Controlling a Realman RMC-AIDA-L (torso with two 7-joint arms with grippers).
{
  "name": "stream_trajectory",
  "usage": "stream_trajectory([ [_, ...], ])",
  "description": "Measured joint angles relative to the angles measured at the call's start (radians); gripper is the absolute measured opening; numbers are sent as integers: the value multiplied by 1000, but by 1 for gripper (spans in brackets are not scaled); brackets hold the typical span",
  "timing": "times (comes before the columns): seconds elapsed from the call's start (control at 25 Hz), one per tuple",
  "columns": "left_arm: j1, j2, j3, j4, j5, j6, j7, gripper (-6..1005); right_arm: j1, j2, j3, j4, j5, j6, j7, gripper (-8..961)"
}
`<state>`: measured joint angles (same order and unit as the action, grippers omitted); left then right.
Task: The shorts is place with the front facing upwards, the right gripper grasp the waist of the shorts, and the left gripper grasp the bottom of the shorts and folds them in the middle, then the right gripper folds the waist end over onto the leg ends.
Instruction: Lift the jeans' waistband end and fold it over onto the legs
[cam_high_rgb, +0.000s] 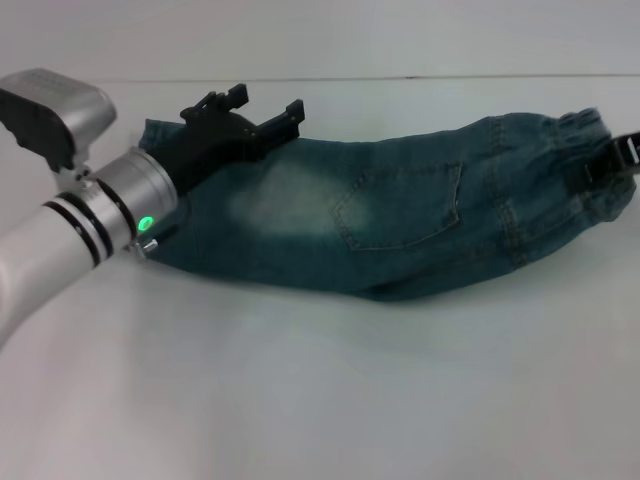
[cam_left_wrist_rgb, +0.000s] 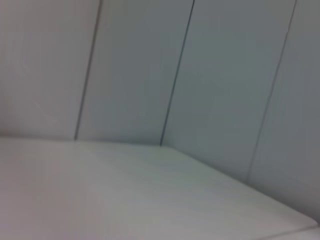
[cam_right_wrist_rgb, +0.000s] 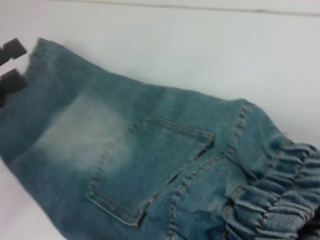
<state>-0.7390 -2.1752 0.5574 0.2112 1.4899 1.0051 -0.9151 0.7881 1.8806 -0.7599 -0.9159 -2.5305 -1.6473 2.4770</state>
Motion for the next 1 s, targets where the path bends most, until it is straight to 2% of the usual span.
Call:
stream_trajectory([
  [0.2, -65, 0, -5, -142, -123, -24, 309, 739, 27, 0, 49, -29, -11, -83, -1, 115],
  [0.32, -127, 0, -25, -224, -162, -103, 466, 731, 42, 2, 75, -42, -12, -117, -2, 115],
  [0.36, -144, 0, -51, -251, -171, -134, 521, 689, 46, 2, 80, -50, -12, -124, -1, 115],
  [0.4, -156, 0, -80, -272, -175, -151, 564, 646, 49, 3, 85, -58, -12, -130, 0, 114],
  [0.52, -169, 0, -271, -357, -182, -177, 795, 519, 54, 3, 97, -84, -12, -142, 9, 114],
  [0.64, -143, 0, -456, -424, -180, -175, 1016, 452, 61, 3, 112, -99, -13, -157, 14, 114],
  [0.76, -109, 0, -592, -490, -175, -163, 1198, 384, 69, 2, 120, -105, -13, -164, 15, 114],
  [1.0, -60, 0, -674, -564, -174, -155, 1335, 226, 87, 5, 126, -107, -9, -165, 17, 115],
])
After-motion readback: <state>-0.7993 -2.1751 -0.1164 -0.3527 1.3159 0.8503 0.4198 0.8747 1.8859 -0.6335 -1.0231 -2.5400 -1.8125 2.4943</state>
